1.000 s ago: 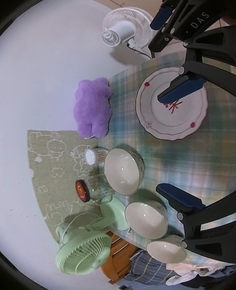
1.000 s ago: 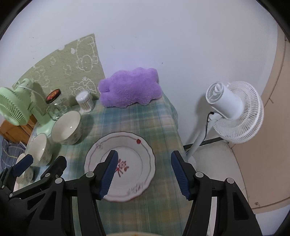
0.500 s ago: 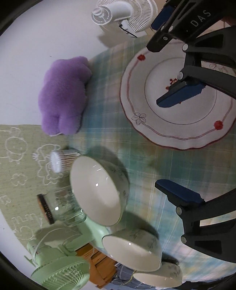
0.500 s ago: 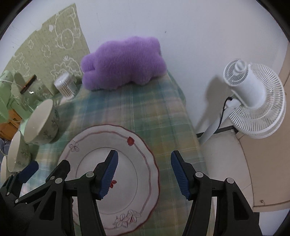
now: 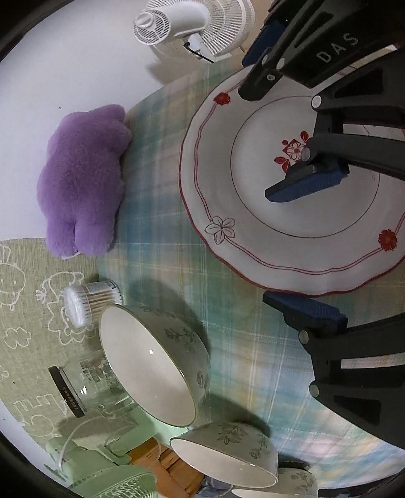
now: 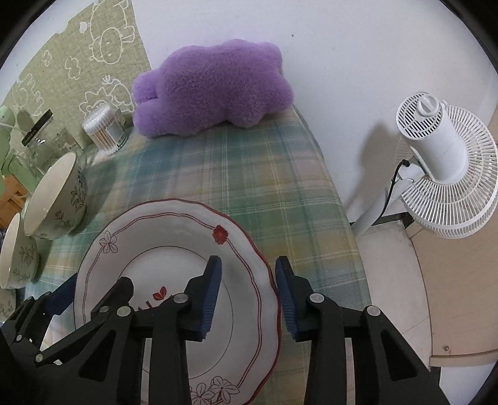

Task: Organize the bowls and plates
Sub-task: 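Grasp the rim of the red-rimmed white plate with both grippers, then lift the red-rimmed plate off the table with both grippers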

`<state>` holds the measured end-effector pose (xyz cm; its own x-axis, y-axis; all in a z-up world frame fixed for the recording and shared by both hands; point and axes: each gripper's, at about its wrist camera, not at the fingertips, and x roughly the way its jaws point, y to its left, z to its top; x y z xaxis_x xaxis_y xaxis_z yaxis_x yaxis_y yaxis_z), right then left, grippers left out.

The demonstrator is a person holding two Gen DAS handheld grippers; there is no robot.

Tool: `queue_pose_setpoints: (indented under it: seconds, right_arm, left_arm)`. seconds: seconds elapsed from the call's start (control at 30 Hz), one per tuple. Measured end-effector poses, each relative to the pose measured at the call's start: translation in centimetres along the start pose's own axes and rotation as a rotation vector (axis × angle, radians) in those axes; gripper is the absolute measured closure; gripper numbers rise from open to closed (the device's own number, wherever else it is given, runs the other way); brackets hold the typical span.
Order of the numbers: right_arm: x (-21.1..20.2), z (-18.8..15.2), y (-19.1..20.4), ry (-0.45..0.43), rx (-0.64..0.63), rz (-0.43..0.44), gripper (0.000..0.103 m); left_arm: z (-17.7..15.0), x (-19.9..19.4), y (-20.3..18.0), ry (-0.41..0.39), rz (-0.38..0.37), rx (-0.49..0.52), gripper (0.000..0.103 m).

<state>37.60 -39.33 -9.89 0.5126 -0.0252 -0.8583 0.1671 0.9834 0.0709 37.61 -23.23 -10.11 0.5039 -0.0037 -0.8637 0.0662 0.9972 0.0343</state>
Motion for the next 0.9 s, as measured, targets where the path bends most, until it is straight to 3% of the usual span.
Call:
queue_pose_setpoints:
  seconds: [0.4, 0.43, 0.47, 0.5, 0.6, 0.67, 0.77, 0.9]
  right_arm:
    - [-1.3, -0.6, 0.4, -0.005, -0.010, -0.030, 0.063]
    - [-1.8, -0.9, 0.5, -0.012, -0.011, 0.031, 0.078]
    - [-1.8, -1.2, 0.9, 0.017, -0.009, 0.104, 0.086]
    - [-2.0, -1.4, 1.2, 0.028, 0.006, 0.114, 0.086]
    - [-3.0, -1.9, 2.3, -0.014, -0.023, 0.021, 0.086]
    - [-2.7, -2.3, 2.2, 0.025, 0.003, 0.026, 0.085]
    - [-2.5, -2.8, 2.1, 0.042, -0.002, -0.026, 0.083]
    - [-3.0, -3.0, 1.5, 0.032, 0.016, -0.009, 0.075]
  left_arm:
    - [-0.7, -2.0, -0.3, -0.008, -0.005, 0.018, 0.044]
    - [-0.7, -2.2, -0.3, -0.005, -0.020, 0.020, 0.045]
    - [-1.0, -2.3, -0.3, 0.015, -0.049, 0.007, 0.050]
    - [-1.2, -2.2, -0.3, 0.031, -0.063, -0.001, 0.050]
    - [-2.1, -2.2, -0.9, 0.025, -0.025, 0.024, 0.050]
    - [-2.4, -2.0, -0.9, 0.031, -0.023, 0.022, 0.048]
    - [-2.6, -1.8, -0.8, 0.039, -0.002, 0.005, 0.038]
    - [-2.6, -1.5, -1.1, 0.043, -0.017, 0.002, 0.030]
